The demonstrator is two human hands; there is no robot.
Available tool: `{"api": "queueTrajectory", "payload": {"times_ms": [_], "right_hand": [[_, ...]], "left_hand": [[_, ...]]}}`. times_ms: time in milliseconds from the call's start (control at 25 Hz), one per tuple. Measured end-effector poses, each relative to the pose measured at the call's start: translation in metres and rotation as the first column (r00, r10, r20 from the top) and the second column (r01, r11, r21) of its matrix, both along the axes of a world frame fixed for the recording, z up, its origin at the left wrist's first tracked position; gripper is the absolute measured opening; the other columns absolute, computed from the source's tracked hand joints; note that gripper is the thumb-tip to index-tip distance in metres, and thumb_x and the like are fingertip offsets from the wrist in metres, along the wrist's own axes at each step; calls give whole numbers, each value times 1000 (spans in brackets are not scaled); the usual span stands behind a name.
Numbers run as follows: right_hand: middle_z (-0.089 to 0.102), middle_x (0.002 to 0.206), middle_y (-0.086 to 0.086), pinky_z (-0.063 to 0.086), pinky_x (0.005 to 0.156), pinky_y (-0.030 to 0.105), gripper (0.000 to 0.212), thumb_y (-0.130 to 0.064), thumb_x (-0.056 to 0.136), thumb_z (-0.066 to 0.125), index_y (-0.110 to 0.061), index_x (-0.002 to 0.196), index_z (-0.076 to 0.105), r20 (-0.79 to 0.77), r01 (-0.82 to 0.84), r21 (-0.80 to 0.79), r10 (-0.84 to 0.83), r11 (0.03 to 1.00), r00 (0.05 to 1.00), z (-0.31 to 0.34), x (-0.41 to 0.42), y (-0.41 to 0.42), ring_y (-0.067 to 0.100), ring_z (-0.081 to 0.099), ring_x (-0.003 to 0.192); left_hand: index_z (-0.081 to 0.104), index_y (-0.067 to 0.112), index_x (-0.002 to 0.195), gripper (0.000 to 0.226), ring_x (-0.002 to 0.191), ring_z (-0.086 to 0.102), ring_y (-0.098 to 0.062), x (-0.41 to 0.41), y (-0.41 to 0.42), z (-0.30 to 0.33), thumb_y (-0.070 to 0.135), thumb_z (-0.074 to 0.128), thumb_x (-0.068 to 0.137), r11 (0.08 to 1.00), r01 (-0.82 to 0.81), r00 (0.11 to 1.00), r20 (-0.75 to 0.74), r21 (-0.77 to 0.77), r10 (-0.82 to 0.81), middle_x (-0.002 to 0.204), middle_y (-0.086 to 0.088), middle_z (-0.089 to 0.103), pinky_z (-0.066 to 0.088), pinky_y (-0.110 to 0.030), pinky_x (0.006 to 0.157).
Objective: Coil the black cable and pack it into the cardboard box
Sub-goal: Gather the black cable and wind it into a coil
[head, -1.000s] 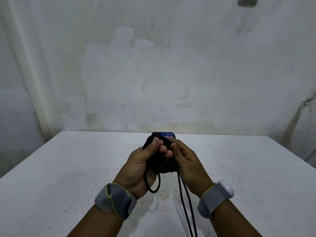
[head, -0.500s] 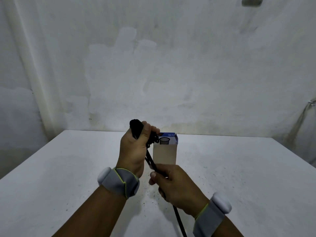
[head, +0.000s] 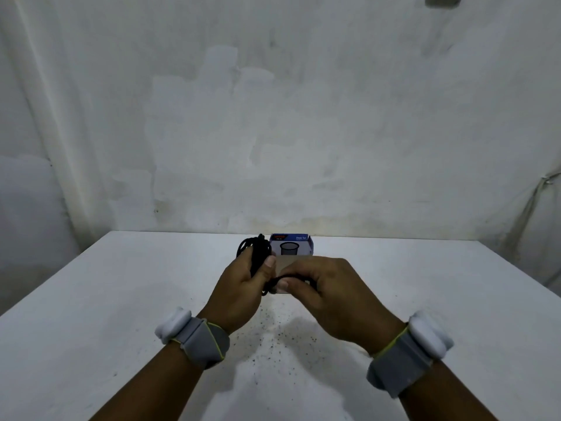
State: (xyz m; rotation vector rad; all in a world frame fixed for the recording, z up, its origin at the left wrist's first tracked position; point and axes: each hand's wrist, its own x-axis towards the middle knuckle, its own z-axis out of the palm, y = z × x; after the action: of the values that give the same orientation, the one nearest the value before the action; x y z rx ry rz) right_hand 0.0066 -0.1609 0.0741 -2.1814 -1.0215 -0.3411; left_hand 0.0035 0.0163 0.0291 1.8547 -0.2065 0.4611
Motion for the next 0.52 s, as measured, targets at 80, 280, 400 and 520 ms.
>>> {"api": "queueTrajectory", "payload": {"times_ms": [80,280,400,520], "right_hand": [[73,88,-13,49,72,20,12,-31,90,63,-28,94,74,57,-3,60,0,998,998,5,9,-4,4,62,81],[71,82,-11,52,73,23,8,-20,81,75,-20,89,76,60,-43,284,27,958,998,7,31,-13,6,66,82],[71,83,-8,53,73,25,10,-22,83,70,-19,92,75,80,-96,309,75,946,994,6,40,-15,9,67,83],[71,87,-7,52,76,23,14,-20,88,66,-17,99,75,108,-113,330,81,937,991,0,49,-18,9,67,85]], "left_hand": [[63,26,94,30,69,64,-23,-4,-6,2,46,40,92,994,76,997,-16,-76,-78,77,-12,66,56,-34,65],[66,30,82,28,47,55,-14,-16,-14,11,50,49,90,980,192,980,-37,-53,-194,51,2,56,47,-21,50],[67,25,74,21,40,48,-16,-21,-14,17,42,61,85,952,255,959,-78,-170,-271,46,4,49,43,-26,48],[61,12,70,34,35,39,-16,-25,-13,21,45,65,78,858,304,915,-123,-414,-384,41,3,37,41,-31,54]]}}
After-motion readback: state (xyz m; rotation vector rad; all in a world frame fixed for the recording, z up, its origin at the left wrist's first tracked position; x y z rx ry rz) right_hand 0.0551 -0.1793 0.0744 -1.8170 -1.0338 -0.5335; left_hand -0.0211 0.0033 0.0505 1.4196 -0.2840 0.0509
